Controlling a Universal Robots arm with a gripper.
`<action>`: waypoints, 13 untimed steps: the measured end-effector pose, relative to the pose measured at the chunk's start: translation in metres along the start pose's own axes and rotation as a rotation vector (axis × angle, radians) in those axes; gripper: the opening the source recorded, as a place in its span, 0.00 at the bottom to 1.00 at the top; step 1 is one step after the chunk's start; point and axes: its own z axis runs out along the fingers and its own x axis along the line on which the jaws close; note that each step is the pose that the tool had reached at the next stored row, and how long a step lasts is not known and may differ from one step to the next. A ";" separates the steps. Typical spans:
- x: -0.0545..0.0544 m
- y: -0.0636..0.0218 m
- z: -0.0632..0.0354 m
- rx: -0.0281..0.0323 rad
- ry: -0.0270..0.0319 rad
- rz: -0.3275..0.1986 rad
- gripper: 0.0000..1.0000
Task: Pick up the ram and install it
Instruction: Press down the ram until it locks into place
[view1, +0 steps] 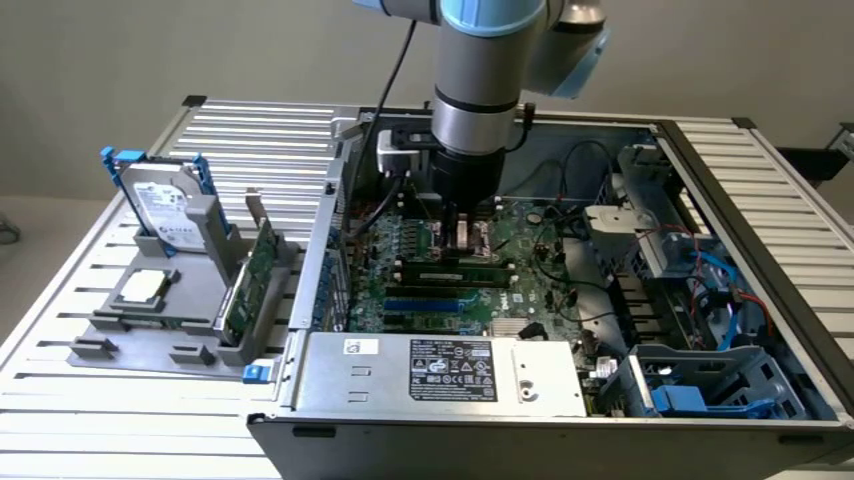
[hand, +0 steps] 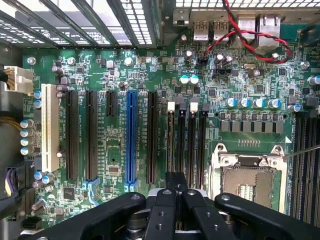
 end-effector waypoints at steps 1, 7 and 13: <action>0.000 0.0002 0.0012 0.0000 0.0001 0.000 0.11; -0.001 0.0002 0.0055 -0.0001 0.0006 0.000 0.11; -0.001 -0.0003 -0.0015 -0.0003 -0.0004 0.000 0.11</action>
